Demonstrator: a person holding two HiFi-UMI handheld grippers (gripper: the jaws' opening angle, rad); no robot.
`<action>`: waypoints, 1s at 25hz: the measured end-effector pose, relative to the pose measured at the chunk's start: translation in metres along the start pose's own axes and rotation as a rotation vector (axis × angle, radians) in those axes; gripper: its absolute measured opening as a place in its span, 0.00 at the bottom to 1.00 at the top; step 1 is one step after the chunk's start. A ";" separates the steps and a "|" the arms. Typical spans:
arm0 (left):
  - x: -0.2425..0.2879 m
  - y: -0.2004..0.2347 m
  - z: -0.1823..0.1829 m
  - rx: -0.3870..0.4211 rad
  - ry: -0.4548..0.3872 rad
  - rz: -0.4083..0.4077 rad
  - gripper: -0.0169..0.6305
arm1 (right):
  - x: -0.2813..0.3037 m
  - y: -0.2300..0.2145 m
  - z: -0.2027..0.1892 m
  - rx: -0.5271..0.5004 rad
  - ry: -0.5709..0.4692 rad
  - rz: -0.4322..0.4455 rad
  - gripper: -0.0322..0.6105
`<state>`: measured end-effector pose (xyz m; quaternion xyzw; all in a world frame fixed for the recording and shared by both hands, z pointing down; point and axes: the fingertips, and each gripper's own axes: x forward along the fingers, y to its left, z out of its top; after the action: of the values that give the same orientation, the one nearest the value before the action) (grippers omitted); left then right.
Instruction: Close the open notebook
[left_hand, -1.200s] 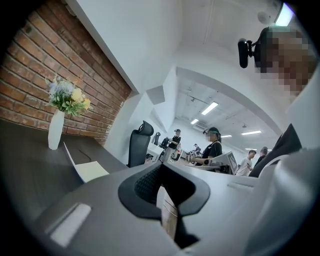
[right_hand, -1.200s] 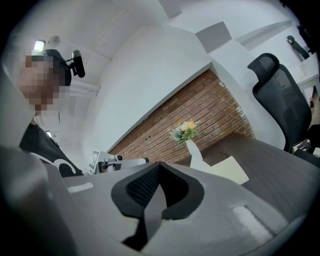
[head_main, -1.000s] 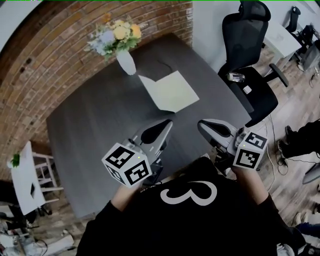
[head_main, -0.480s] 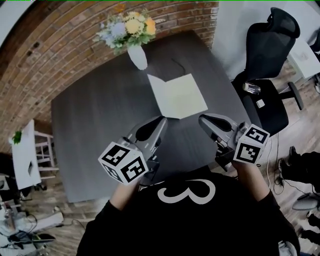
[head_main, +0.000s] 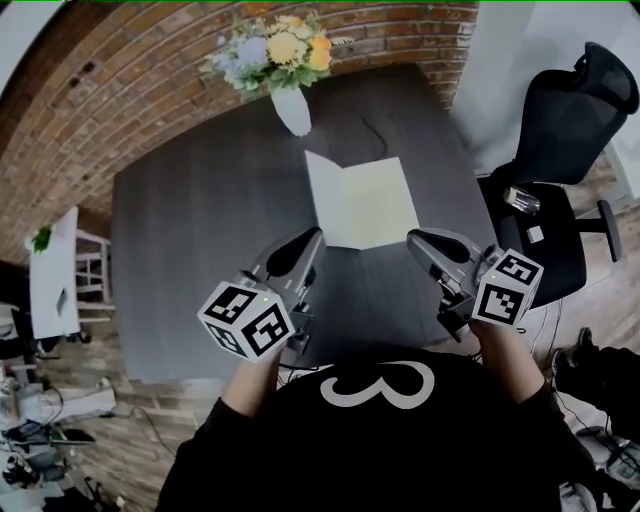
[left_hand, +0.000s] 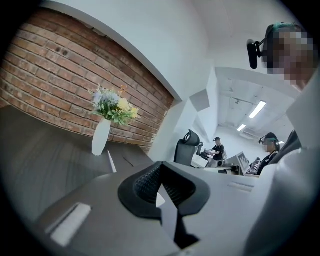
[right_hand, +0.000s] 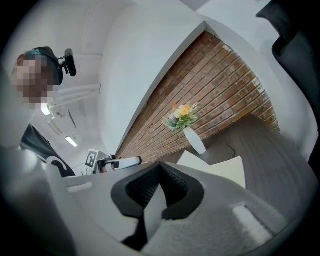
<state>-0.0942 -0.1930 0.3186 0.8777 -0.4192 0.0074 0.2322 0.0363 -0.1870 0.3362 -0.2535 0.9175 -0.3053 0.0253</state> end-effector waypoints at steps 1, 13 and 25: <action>0.001 0.005 -0.002 -0.007 -0.008 0.015 0.05 | 0.000 -0.004 0.000 0.002 0.010 0.003 0.05; 0.020 0.050 -0.032 -0.052 -0.033 0.201 0.05 | -0.005 -0.042 -0.004 0.014 0.082 0.052 0.05; 0.020 0.085 -0.062 -0.076 -0.007 0.288 0.05 | -0.013 -0.066 -0.014 0.023 0.105 0.043 0.05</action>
<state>-0.1323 -0.2281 0.4121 0.7992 -0.5414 0.0219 0.2602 0.0739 -0.2179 0.3841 -0.2171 0.9193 -0.3280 -0.0133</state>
